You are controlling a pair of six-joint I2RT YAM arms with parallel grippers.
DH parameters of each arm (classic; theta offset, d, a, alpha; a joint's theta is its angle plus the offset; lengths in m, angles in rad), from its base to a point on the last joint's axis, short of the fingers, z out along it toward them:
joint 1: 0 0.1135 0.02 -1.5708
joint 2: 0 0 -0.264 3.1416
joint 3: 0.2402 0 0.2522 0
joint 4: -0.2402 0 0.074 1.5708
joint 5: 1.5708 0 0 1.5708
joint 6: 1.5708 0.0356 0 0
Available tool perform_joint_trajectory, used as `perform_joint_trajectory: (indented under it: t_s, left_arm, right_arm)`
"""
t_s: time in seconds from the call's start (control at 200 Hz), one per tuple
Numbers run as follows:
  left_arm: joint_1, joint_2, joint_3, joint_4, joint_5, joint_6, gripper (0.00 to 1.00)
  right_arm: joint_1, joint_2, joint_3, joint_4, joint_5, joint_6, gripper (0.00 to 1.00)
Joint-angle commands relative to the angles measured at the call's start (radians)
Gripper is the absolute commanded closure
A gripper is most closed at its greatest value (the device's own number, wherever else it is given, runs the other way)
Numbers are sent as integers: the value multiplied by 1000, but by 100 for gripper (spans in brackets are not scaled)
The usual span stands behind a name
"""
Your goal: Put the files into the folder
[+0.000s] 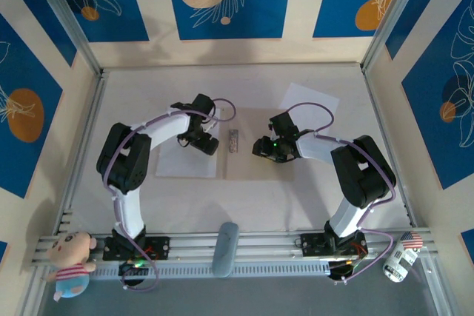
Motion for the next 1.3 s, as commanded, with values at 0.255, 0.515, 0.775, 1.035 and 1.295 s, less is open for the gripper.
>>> perform_joint_trajectory:
  t_s: [0.255,0.515,0.775,1.035,1.295]
  left_arm:
    - [7,-96,20,75,28,-239,7]
    - [20,-97,-36,150,98,-389,7]
    - [6,-122,-107,285,228,-482,11]
    - [-113,-107,-64,372,278,-515,13]
    - [-249,46,113,395,287,-534,14]
  right_arm:
    - [10,-9,72,-107,11,-18,50]
    - [0,-62,170,-190,5,-56,49]
    - [-90,-199,189,-239,13,-86,47]
    - [-257,-319,120,-253,-11,-96,45]
    - [-422,-381,68,-277,-51,-104,44]
